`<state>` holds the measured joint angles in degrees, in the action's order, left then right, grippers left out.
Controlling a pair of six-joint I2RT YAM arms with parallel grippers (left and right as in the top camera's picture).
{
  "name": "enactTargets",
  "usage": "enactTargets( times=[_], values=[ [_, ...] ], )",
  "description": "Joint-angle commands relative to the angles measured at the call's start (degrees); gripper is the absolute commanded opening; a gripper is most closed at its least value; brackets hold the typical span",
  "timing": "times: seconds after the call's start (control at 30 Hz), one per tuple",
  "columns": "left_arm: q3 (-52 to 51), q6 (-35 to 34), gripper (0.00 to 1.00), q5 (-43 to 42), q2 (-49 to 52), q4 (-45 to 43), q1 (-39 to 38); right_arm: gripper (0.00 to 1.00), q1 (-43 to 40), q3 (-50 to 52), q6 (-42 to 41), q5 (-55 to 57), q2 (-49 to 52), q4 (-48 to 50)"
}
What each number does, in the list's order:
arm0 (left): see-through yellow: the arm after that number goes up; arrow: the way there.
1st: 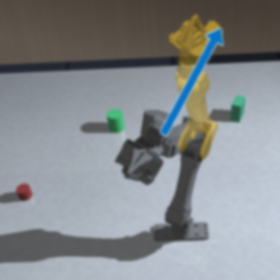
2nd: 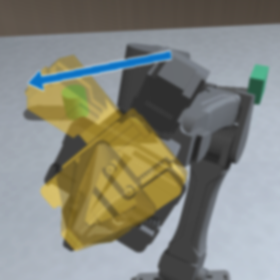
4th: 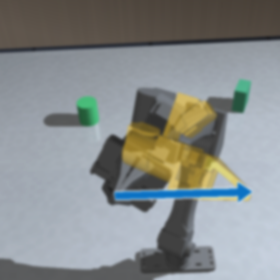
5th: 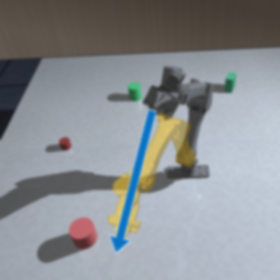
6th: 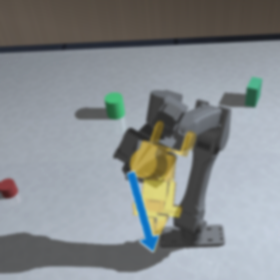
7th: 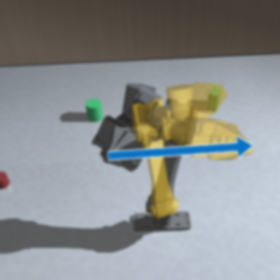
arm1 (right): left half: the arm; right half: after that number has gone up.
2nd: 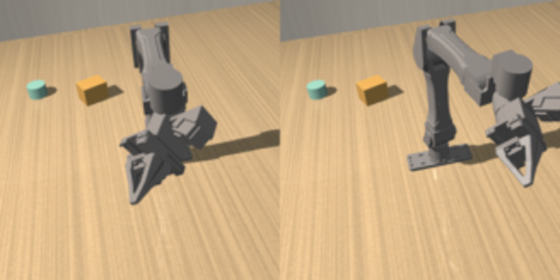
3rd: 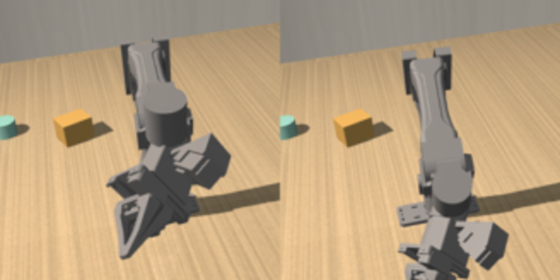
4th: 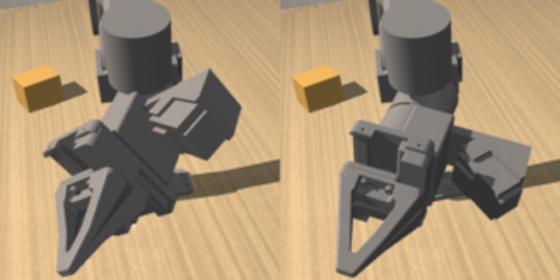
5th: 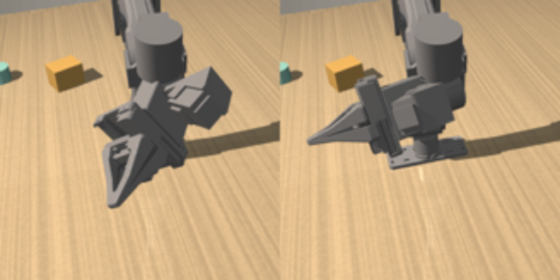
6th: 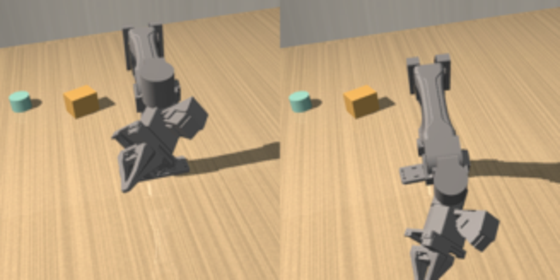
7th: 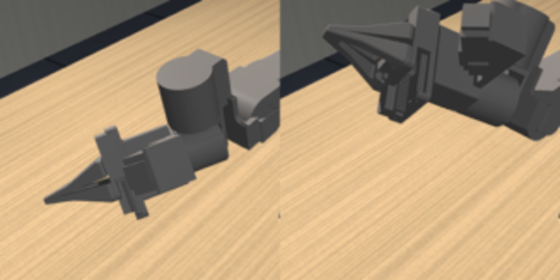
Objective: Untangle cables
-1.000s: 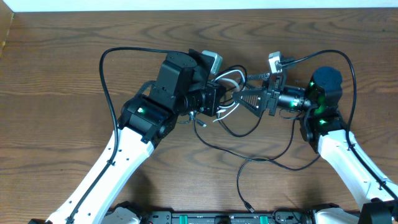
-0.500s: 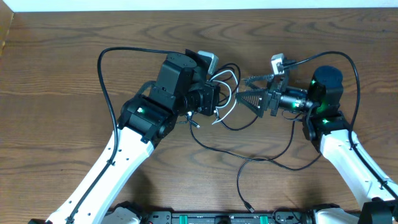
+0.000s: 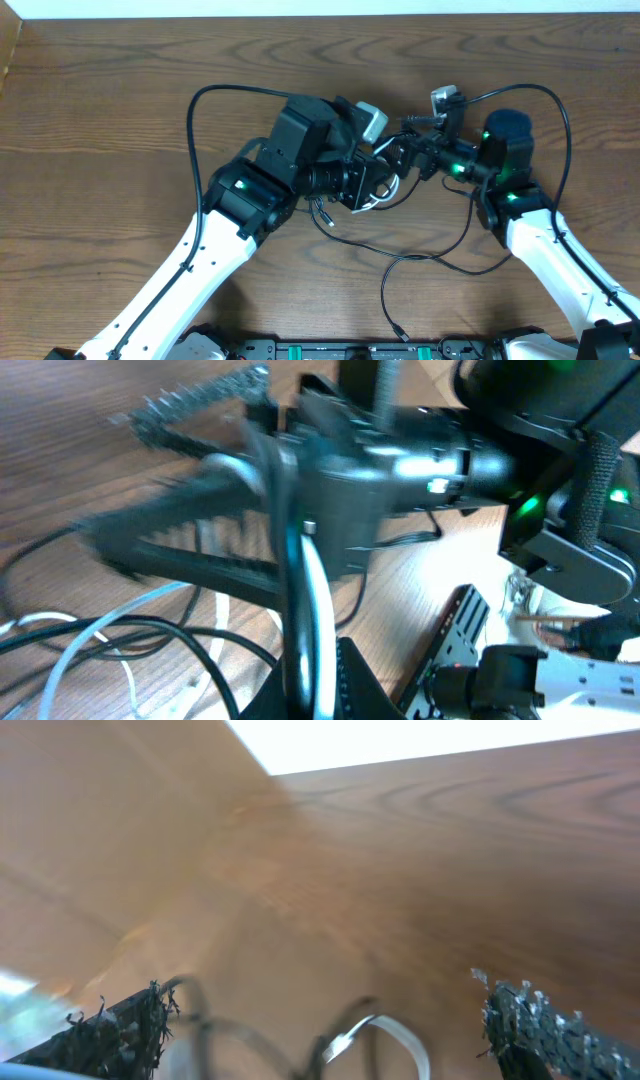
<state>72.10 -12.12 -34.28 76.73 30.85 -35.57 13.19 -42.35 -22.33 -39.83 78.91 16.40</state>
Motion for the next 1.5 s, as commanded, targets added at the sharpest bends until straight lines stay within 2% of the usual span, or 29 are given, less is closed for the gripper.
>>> enactTargets(
  times=[0.0,0.1,0.33,0.47,0.63,0.8,0.87,1.0,1.17,1.33,1.47],
  values=[
    [1.20,2.25,0.08,-1.77,0.39,-0.26,-0.68,0.99,1.33,0.09,1.84,16.20,-0.13,0.02],
    [1.20,3.10,0.08,-1.75,0.31,1.53,-0.68,0.99,1.44,0.09,1.84,24.61,-0.13,-0.68],
    [1.20,14.78,0.08,-1.42,-1.25,9.99,-0.61,0.99,0.26,0.09,1.79,48.59,-0.13,-7.78],
    [1.20,15.32,0.08,7.10,-3.23,11.98,-0.61,0.99,-2.36,0.09,1.81,54.49,-0.13,-10.03],
    [1.20,15.32,0.08,19.87,-6.08,14.14,-0.61,0.99,-6.45,0.09,1.81,54.69,-0.13,-11.69],
    [1.20,15.30,0.08,37.97,-6.73,16.39,-0.61,0.99,-9.53,0.09,1.77,50.21,-0.13,-14.80],
    [1.20,14.84,0.08,49.00,-6.12,18.23,-0.61,0.99,-9.79,0.09,1.77,47.52,-0.13,-16.79],
    [1.20,14.86,0.08,59.43,-4.85,19.69,-0.59,0.99,-9.77,0.09,1.79,45.62,-0.13,-18.62],
    [1.20,14.88,0.08,64.87,-3.13,20.17,0.02,0.99,-9.75,0.09,1.79,40.50,-0.13,-20.59],
    [1.20,14.86,0.08,65.44,-1.05,20.17,2.95,0.99,-9.73,0.09,1.79,35.54,-0.13,-23.67],
    [1.20,14.14,0.17,65.40,1.29,20.20,6.75,0.99,-9.73,0.09,1.79,34.71,-0.13,-26.14]
  ],
)
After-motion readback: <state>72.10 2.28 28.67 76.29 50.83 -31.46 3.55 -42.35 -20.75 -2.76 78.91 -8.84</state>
